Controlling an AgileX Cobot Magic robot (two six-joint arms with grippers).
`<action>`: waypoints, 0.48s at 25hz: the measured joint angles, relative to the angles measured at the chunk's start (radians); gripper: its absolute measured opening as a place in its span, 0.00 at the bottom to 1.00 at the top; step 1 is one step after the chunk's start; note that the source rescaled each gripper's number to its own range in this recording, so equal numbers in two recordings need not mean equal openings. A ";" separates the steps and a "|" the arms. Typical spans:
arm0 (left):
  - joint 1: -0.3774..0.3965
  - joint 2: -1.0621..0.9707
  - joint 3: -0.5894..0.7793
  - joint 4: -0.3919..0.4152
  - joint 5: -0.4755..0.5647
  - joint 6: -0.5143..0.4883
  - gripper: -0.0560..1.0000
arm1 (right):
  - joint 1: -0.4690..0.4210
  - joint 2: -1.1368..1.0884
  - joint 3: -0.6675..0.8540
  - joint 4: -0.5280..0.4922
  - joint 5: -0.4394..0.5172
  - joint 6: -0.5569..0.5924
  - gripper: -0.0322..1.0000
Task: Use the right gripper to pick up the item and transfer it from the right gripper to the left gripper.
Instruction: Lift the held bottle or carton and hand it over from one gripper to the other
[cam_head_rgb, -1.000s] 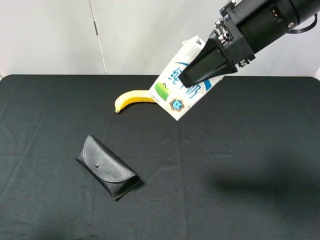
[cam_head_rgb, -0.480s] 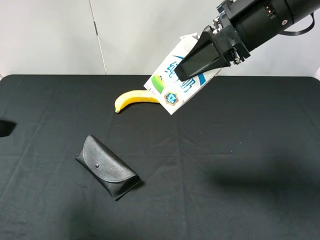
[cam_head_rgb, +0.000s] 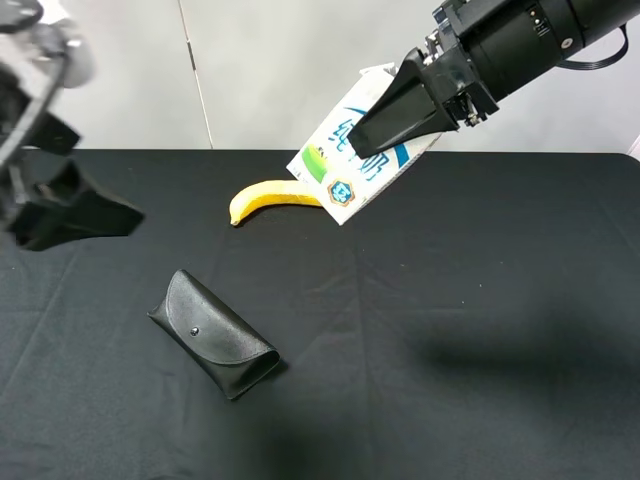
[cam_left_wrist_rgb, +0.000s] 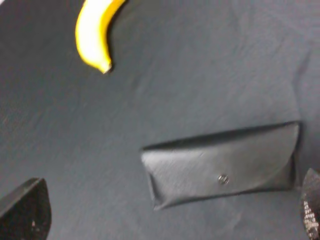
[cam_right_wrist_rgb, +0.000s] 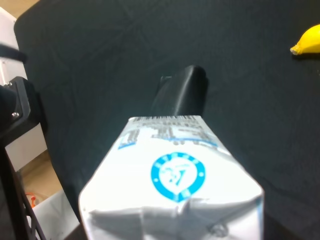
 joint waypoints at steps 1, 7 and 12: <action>-0.023 0.019 -0.008 0.000 -0.012 0.002 1.00 | 0.000 0.000 0.000 0.000 0.000 0.005 0.08; -0.122 0.121 -0.040 -0.001 -0.085 0.006 1.00 | 0.000 0.000 0.000 0.000 -0.003 0.024 0.08; -0.177 0.191 -0.084 -0.001 -0.115 0.006 1.00 | 0.000 0.000 0.000 0.000 -0.019 0.062 0.08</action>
